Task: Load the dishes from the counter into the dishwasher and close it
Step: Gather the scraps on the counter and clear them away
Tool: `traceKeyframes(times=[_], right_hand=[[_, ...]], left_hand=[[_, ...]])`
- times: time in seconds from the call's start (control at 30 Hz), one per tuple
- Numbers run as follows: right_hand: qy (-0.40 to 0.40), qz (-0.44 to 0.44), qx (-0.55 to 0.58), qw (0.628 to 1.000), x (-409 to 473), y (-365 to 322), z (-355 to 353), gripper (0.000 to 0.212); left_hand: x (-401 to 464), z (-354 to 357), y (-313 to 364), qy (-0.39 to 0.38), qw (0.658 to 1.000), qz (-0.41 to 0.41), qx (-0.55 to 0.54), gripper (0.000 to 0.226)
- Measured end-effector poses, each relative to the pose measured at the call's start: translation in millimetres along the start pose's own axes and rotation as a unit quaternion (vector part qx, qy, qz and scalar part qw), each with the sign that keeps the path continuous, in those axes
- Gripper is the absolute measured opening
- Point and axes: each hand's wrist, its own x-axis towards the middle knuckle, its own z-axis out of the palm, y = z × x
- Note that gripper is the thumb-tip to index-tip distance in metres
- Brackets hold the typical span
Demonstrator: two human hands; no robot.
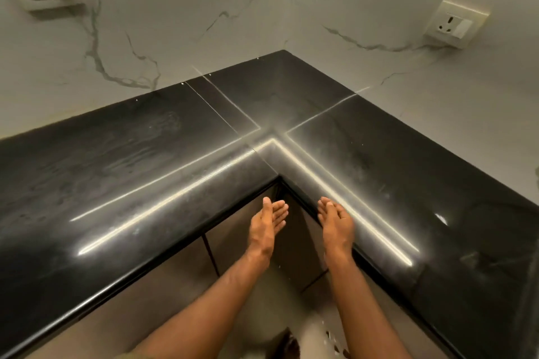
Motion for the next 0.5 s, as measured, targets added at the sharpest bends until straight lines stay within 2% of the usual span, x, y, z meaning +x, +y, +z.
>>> traceKeyframes(times=[0.03, 0.1, 0.13, 0.2, 0.27, 0.33, 0.5], right_hand=[[0.013, -0.044, -0.127, 0.991, 11.8, -0.9, -4.8, 0.028], [-0.006, -0.098, -0.325, 0.940, 38.2, 1.1, -12.0, 0.042], [-0.027, -0.110, -0.382, 0.917, 51.3, 3.1, -12.6, 0.051], [-0.039, -0.116, -0.466, 0.876, 71.1, 2.7, -8.7, 0.069], [-0.038, -0.120, -0.528, 0.840, 88.9, -1.2, 0.8, 0.085], [-0.027, -0.129, -0.559, 0.819, 106.5, -3.1, 13.0, 0.100], [0.033, -0.112, -0.550, 0.827, 177.5, -21.7, 49.1, 0.138]], left_hand=[[8.7, 4.1, 8.6, 0.018, 0.998, 0.042, 0.044, 0.043], [28.3, 5.2, 23.2, 0.080, 0.972, 0.126, 0.181, 0.026], [39.1, 2.3, 28.3, 0.114, 0.947, 0.161, 0.252, 0.024], [59.3, -9.5, 35.3, 0.149, 0.901, 0.179, 0.367, 0.036], [80.4, -26.2, 42.9, 0.180, 0.849, 0.153, 0.473, 0.055], [98.4, -47.4, 50.7, 0.214, 0.799, 0.121, 0.548, 0.068], [157.7, -95.7, 84.6, 0.279, 0.730, 0.084, 0.619, 0.087]])
